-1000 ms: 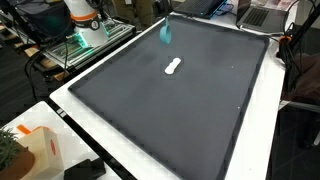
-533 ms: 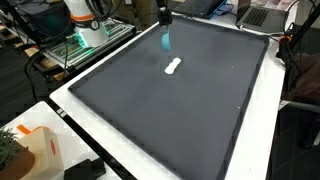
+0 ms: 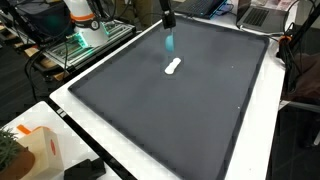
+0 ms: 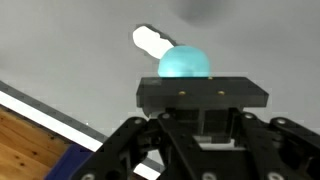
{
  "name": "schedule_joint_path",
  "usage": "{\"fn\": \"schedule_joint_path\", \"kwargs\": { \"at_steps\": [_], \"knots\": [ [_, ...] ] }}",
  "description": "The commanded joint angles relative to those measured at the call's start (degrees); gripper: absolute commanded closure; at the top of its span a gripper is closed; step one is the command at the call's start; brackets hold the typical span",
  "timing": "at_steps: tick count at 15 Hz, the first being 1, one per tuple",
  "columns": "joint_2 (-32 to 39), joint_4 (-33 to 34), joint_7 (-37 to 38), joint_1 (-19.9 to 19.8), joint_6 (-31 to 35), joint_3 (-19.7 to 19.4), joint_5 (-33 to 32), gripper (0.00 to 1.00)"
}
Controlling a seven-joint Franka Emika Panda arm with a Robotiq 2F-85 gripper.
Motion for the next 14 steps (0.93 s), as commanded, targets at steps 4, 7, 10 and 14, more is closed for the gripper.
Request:
{"fn": "schedule_joint_path", "kwargs": {
  "at_steps": [4, 7, 10, 14],
  "knots": [
    [-6.80, 1.53, 0.68, 10.51, -5.35, -12.29, 0.70, 0.79],
    [-8.48, 2.81, 0.59, 17.79, -5.83, -20.05, 1.10, 0.79],
    [-7.55, 4.58, -0.45, 27.12, -5.43, -29.05, 1.92, 0.79],
    [-4.69, 8.03, -1.48, 39.47, -4.84, -40.56, 3.31, 0.79]
  ]
}}
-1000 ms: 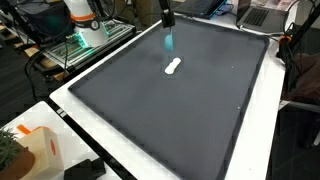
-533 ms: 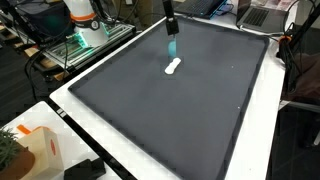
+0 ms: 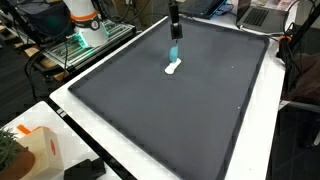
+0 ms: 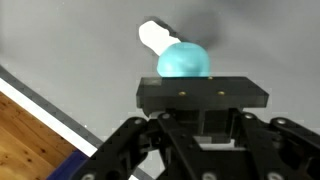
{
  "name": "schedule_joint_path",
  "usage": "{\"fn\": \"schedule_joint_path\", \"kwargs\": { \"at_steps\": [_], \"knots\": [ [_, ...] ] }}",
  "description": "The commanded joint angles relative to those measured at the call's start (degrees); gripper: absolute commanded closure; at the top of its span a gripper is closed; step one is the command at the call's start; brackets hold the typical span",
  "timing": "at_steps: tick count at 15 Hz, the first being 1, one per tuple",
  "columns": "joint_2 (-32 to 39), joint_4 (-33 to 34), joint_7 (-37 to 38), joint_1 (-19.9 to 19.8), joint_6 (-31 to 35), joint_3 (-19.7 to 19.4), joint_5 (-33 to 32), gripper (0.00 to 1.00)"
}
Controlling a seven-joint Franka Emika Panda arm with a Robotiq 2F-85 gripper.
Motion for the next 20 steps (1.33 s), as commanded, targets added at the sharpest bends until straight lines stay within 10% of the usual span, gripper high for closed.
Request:
{"fn": "schedule_joint_path", "kwargs": {
  "at_steps": [1, 8, 14, 20],
  "knots": [
    [3.63, 2.84, -2.72, 10.59, 0.27, -10.89, 3.24, 0.79],
    [6.42, 8.62, -7.05, 21.78, 1.91, -23.61, 9.18, 0.79],
    [-12.17, 1.62, -12.06, 14.14, -5.97, -26.30, 25.34, 0.79],
    [-14.39, -5.71, 2.55, -13.83, -18.12, 0.01, 23.87, 0.79]
  ]
}}
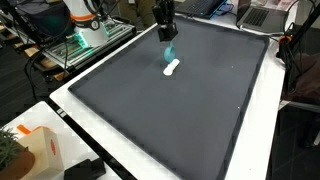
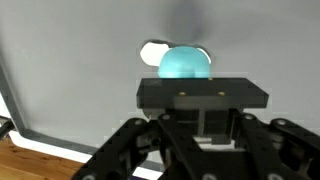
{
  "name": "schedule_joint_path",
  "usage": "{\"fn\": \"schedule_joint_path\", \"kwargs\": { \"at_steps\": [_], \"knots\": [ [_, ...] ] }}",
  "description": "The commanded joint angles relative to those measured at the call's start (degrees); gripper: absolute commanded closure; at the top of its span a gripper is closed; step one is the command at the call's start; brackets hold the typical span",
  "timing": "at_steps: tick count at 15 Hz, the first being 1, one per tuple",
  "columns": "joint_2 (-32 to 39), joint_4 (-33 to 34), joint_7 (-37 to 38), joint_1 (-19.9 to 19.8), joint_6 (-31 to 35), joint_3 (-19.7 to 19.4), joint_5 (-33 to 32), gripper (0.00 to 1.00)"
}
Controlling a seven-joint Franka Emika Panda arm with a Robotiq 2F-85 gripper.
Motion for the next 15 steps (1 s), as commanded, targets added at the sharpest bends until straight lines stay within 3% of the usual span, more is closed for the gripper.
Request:
{"fn": "schedule_joint_path", "kwargs": {
  "at_steps": [1, 7, 9, 10, 11, 13, 14, 15],
  "knots": [
    [-1.74, -5.39, 7.88, -15.45, -8.32, 15.52, -0.14, 0.79],
    [-7.36, -8.65, 23.45, -39.89, -18.72, 40.65, -0.70, 0.79],
    [-8.46, -7.52, 22.40, -47.57, -17.34, 48.87, -0.93, 0.79],
    [-4.53, -6.68, 20.92, -40.94, -16.36, 42.16, -1.02, 0.54],
    [-5.51, -6.64, 20.97, -43.99, -16.36, 45.34, -1.03, 0.54],
    [-6.70, -6.68, 21.13, -46.08, -16.36, 47.66, -1.02, 0.54],
    [-6.92, -6.72, 21.20, -46.24, -16.36, 47.88, -1.02, 0.79],
    [-5.72, -6.23, 19.93, -46.68, -15.56, 48.29, -1.75, 0.79]
  ]
}}
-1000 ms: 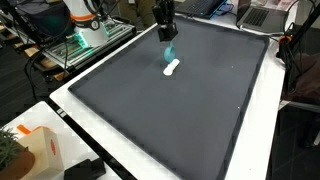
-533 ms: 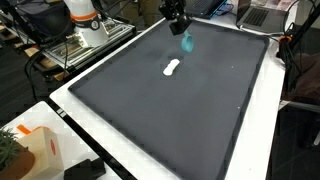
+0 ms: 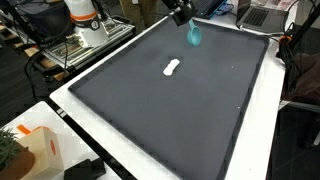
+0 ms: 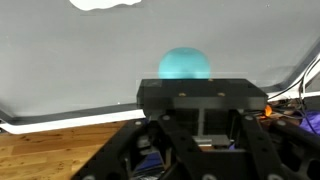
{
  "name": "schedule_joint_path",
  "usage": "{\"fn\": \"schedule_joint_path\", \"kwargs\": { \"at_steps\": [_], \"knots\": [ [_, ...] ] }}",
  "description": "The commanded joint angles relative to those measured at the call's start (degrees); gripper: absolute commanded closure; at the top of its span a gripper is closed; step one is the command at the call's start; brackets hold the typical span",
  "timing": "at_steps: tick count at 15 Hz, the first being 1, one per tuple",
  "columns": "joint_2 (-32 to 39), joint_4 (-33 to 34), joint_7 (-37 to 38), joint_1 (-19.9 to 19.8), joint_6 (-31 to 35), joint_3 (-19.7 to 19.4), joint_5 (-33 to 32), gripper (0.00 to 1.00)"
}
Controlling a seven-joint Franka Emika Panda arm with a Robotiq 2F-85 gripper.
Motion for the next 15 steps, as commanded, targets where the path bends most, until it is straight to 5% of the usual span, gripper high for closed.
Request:
{"fn": "schedule_joint_path", "kwargs": {
  "at_steps": [1, 4, 7, 13, 14, 15],
  "knots": [
    [6.32, 1.38, -4.84, -1.34, 2.95, 1.53, -2.21, 0.79],
    [14.99, 4.68, -13.67, -7.12, 7.93, 7.59, -4.07, 0.79],
    [22.95, 7.73, -24.86, -11.56, 14.12, 13.79, 2.00, 0.79],
    [38.50, 21.70, -22.58, 5.21, 37.35, 7.62, 0.07, 0.79],
    [40.15, 24.76, -21.92, 8.29, 40.44, 6.25, 0.07, 0.29],
    [41.33, 27.86, -21.59, 10.79, 42.57, 5.30, 0.07, 0.54]
  ]
}}
